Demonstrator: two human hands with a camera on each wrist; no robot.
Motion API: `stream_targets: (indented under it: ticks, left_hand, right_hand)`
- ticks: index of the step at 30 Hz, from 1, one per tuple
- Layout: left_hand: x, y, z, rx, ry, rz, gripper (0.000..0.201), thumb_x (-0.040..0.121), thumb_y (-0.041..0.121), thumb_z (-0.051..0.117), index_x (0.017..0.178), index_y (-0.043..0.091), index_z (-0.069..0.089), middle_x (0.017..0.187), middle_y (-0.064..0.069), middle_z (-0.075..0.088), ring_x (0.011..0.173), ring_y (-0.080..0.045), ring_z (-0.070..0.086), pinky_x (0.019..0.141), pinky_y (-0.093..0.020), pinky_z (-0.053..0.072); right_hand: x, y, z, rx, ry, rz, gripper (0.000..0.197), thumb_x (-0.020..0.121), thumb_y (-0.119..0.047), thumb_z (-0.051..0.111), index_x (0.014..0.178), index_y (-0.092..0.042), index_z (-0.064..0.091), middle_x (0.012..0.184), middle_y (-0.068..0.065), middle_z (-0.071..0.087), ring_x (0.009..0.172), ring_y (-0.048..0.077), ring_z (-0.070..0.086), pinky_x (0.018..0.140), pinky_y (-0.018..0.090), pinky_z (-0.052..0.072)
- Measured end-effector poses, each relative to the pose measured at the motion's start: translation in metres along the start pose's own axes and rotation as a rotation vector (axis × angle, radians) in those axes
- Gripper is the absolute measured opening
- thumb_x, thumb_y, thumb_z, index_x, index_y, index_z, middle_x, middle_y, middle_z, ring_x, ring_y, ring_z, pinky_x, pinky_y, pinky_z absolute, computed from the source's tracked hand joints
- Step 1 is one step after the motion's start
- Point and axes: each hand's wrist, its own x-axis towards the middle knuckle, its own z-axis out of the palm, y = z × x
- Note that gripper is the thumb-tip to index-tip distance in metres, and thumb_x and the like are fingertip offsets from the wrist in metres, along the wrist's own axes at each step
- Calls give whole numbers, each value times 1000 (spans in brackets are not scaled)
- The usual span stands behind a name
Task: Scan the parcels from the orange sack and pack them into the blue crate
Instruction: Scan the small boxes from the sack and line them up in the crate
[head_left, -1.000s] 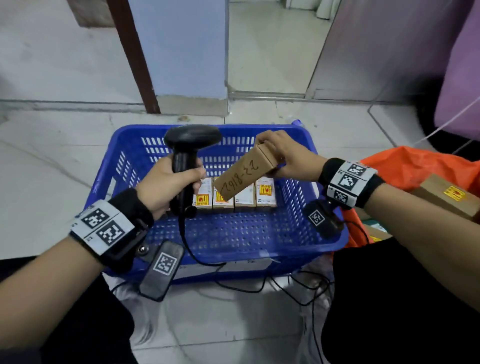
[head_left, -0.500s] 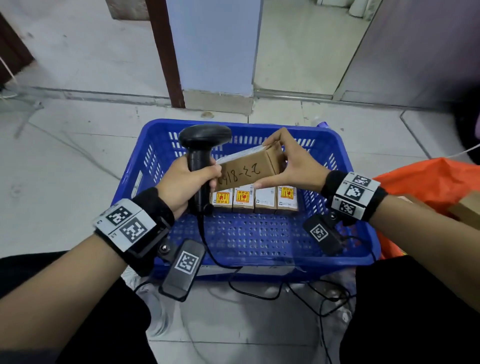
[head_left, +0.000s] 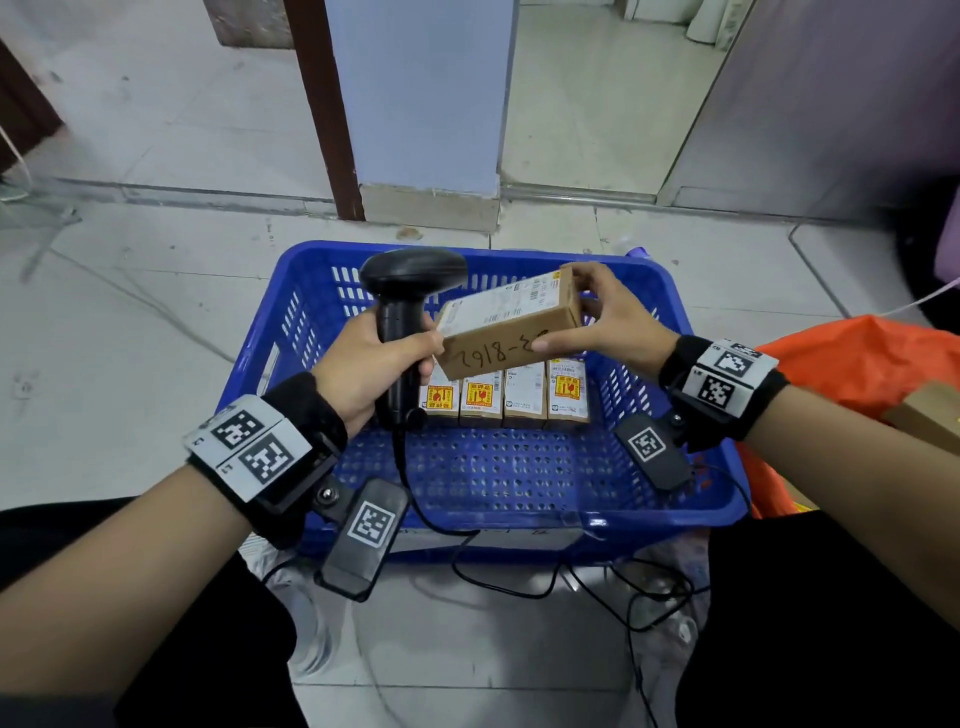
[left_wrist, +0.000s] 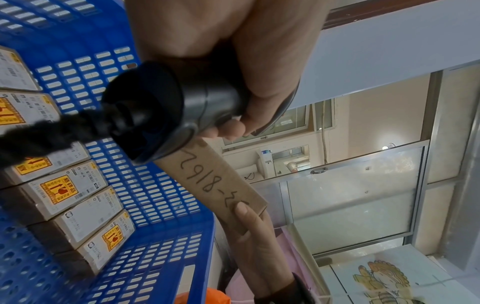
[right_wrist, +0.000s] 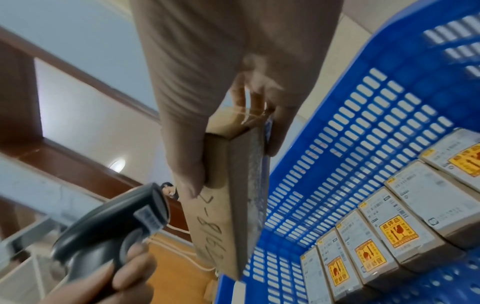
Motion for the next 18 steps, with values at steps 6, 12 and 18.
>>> stream_targets:
  ticks: [6, 12, 18]
  left_hand:
    - [3, 1, 3, -16, -17, -26, 10, 91, 1, 58, 94, 8, 52, 76, -7, 51, 56, -10, 51, 55, -24, 49]
    - [3, 2, 9, -12, -31, -20, 11, 91, -2, 57, 90, 9, 53, 75, -8, 50, 54, -10, 51, 54, -22, 49]
    - [3, 2, 8, 39, -60, 13, 11, 90, -2, 57, 92, 7, 53, 77, -13, 50, 56, -10, 51, 55, -21, 49]
  right_hand:
    - [3, 11, -8, 122, -181, 66, 92, 70, 18, 72, 139, -23, 27, 138, 8, 42, 126, 25, 49, 87, 38, 58]
    - [8, 19, -5, 468, -267, 254, 94, 77, 27, 57, 139, -38, 29, 142, 9, 41, 124, 34, 51, 80, 49, 59]
    - [15, 21, 0, 652, -374, 337, 98, 59, 9, 74, 136, -38, 34, 151, 12, 35, 129, 32, 48, 92, 45, 55]
